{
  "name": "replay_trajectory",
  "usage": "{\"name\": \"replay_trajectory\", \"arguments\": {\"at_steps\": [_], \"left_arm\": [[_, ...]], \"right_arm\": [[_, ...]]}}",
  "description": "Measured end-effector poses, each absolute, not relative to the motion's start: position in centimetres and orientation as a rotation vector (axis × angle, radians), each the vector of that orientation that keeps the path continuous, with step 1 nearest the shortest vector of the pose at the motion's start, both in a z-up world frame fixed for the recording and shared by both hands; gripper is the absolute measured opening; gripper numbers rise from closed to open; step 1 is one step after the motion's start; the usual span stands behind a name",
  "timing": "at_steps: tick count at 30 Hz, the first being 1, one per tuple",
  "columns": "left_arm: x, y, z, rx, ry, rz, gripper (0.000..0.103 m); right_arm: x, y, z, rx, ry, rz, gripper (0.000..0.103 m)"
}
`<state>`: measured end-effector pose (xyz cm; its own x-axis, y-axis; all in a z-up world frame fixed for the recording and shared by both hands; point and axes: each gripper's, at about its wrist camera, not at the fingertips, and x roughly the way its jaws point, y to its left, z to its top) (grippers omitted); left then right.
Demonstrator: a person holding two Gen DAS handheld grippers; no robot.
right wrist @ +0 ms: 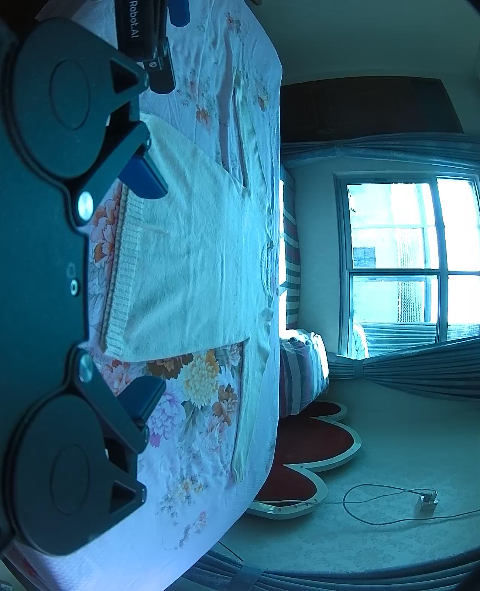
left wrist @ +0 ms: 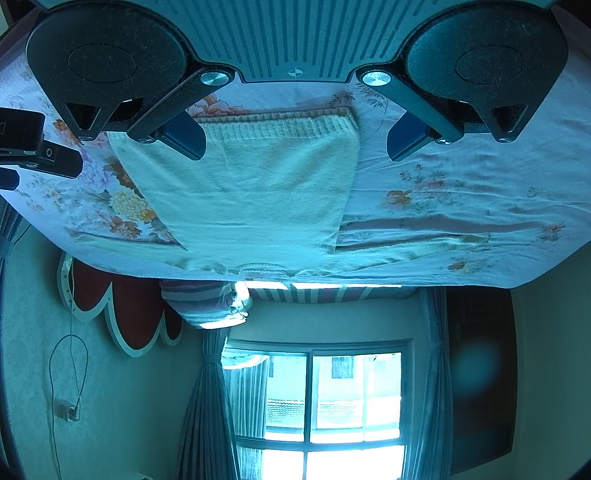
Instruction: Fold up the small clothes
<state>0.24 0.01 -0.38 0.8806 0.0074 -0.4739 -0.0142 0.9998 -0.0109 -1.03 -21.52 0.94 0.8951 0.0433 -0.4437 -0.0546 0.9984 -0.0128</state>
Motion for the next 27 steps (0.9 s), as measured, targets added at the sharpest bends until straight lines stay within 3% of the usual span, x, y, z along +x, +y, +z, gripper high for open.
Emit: {"name": "replay_trajectory", "arguments": {"at_steps": [27], "left_arm": [[0.36,0.05,-0.45,-0.012,0.5,0.008,0.103]], "right_arm": [[-0.89,-21.42,0.87,-0.026,0.462,0.05,0.103]]}}
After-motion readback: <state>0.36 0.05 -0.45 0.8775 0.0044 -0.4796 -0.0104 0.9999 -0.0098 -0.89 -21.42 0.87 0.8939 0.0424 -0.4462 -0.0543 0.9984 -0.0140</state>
